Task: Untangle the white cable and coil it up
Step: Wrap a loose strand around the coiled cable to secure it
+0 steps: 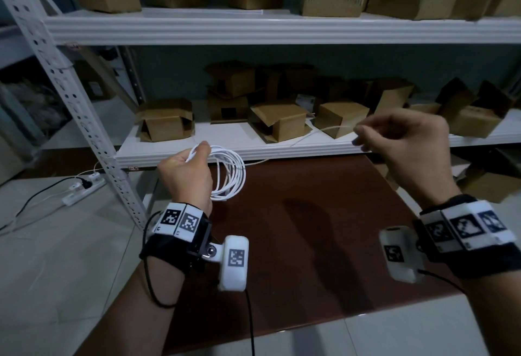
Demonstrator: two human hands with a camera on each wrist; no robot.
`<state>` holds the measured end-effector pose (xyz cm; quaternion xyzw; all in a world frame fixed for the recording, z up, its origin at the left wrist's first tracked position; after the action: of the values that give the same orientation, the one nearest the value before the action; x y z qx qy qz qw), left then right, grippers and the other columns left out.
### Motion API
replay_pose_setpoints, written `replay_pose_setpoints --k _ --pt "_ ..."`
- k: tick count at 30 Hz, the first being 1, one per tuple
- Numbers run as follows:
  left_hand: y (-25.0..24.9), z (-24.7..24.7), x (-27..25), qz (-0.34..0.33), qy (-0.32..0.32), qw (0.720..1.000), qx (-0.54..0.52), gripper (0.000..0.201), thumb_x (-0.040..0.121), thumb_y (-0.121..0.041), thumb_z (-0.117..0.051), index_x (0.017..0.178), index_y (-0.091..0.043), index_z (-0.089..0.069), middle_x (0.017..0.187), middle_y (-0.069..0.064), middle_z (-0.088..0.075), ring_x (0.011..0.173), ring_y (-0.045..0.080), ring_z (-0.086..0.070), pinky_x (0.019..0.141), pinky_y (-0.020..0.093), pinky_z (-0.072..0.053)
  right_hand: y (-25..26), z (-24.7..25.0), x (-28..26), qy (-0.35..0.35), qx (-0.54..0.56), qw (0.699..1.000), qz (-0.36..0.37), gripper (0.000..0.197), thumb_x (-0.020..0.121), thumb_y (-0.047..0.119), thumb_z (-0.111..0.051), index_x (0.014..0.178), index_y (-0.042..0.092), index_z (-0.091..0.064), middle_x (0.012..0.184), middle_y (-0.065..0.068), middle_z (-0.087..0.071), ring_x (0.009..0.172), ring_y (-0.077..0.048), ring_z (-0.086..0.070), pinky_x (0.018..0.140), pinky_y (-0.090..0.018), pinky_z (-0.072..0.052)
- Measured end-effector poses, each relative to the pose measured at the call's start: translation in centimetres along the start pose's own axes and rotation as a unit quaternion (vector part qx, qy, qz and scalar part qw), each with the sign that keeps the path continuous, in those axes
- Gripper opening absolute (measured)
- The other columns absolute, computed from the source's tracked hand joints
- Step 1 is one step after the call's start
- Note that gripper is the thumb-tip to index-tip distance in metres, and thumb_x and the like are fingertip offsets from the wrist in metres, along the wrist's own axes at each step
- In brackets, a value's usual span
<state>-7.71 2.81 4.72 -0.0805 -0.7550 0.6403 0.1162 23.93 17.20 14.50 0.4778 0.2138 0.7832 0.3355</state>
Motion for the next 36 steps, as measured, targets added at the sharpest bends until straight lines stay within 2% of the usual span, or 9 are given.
replay_pose_setpoints --k 5,7,12,17,21,25,31,33,36 --pt "0.8 -1.7 -1.6 0.004 0.079 0.997 0.017 0.037 0.090 -0.028 -0.083 0.065 -0.004 -0.069 0.051 -0.007 -0.041 0.055 0.019 -0.042 0.056 0.033 -0.041 3.5 -0.5 0.0 -0.021 0.218 0.975 0.039 0.013 0.089 0.010 -0.081 0.095 -0.002 -0.076 0.076 -0.010 -0.078 0.066 -0.020 -0.074 0.063 -0.025 -0.055" --pt "1.0 -2.7 -2.4 -0.027 0.119 0.992 0.025 0.044 0.089 -0.031 -0.083 0.073 0.008 -0.068 0.054 -0.003 -0.040 0.054 0.017 -0.039 0.053 0.034 -0.037 3.7 -1.4 -0.1 -0.005 0.270 0.963 0.022 0.013 0.088 0.009 -0.081 0.094 -0.001 -0.075 0.079 -0.012 -0.079 0.067 -0.021 -0.073 0.064 -0.027 -0.055" --pt "0.5 -4.2 -4.3 -0.072 0.190 0.978 0.042 0.048 0.090 -0.031 -0.083 0.067 0.008 -0.064 0.050 -0.007 -0.035 0.049 0.015 -0.033 0.052 0.036 -0.034 3.7 -3.8 -1.0 0.034 0.373 0.926 -0.050 0.008 0.090 0.015 -0.075 0.093 0.009 -0.072 0.082 -0.015 -0.079 0.071 -0.025 -0.075 0.068 -0.028 -0.058" --pt "0.7 -4.6 -5.0 -0.075 0.208 0.975 0.036 0.055 0.090 -0.031 -0.082 0.062 0.006 -0.052 0.055 -0.002 -0.028 0.053 0.018 -0.028 0.052 0.039 -0.027 3.4 -6.5 -2.0 0.088 0.406 0.903 -0.112 0.016 0.103 0.010 -0.057 0.103 -0.005 -0.063 0.088 -0.023 -0.079 0.072 -0.023 -0.075 0.069 -0.023 -0.060" --pt "0.4 -4.7 -5.1 -0.087 0.213 0.973 0.033 0.059 0.091 -0.030 -0.081 0.057 0.002 -0.045 0.051 -0.003 -0.028 0.049 0.018 -0.028 0.051 0.037 -0.026 3.3 -7.3 -2.3 0.117 0.434 0.882 -0.142 0.017 0.107 0.008 -0.049 0.100 -0.002 -0.060 0.088 -0.021 -0.079 0.073 -0.021 -0.075 0.070 -0.023 -0.060" --pt "0.3 -4.7 -5.1 -0.081 0.212 0.974 0.029 0.054 0.092 -0.030 -0.081 0.064 0.009 -0.055 0.052 -0.001 -0.033 0.050 0.019 -0.030 0.051 0.038 -0.028 3.0 -7.7 -2.4 0.127 0.449 0.872 -0.150 0.018 0.104 0.014 -0.053 0.099 -0.002 -0.061 0.087 -0.020 -0.079 0.072 -0.020 -0.075 0.072 -0.024 -0.060" --pt "0.2 -4.7 -5.4 -0.081 0.222 0.972 0.013 0.056 0.092 -0.029 -0.081 0.065 0.011 -0.053 0.056 0.001 -0.031 0.053 0.019 -0.028 0.052 0.039 -0.027 2.6 -8.2 -2.9 0.107 0.396 0.904 -0.117 0.016 0.089 0.024 -0.067 0.085 0.012 -0.076 0.084 -0.002 -0.074 0.076 -0.007 -0.064 0.075 -0.021 -0.050" --pt "0.2 -4.7 -5.5 -0.085 0.224 0.971 0.010 0.057 0.091 -0.030 -0.081 0.065 0.012 -0.052 0.057 0.003 -0.030 0.053 0.019 -0.028 0.051 0.040 -0.027 2.5 -8.8 -3.2 0.119 0.394 0.903 -0.122 0.015 0.090 0.026 -0.068 0.081 0.022 -0.079 0.095 -0.009 -0.076 0.086 -0.013 -0.065 0.079 -0.027 -0.049" --pt "0.1 -4.8 -5.9 -0.096 0.237 0.967 0.014 0.055 0.090 -0.034 -0.080 0.066 0.011 -0.059 0.056 0.005 -0.036 0.051 0.018 -0.031 0.047 0.040 -0.027 2.6 -9.4 -3.4 0.142 0.364 0.913 -0.121 0.015 0.091 0.019 -0.068 0.093 0.011 -0.080 0.088 -0.024 -0.075 0.073 -0.021 -0.068 0.072 -0.025 -0.054"
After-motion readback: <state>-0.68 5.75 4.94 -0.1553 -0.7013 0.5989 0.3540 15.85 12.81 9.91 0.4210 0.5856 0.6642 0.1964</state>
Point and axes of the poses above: each hand's wrist, its own x-axis towards the middle knuckle, its own z-axis out of the back of the hand, y = z × x, the point moved 5 cm from there along x, towards the middle knuckle
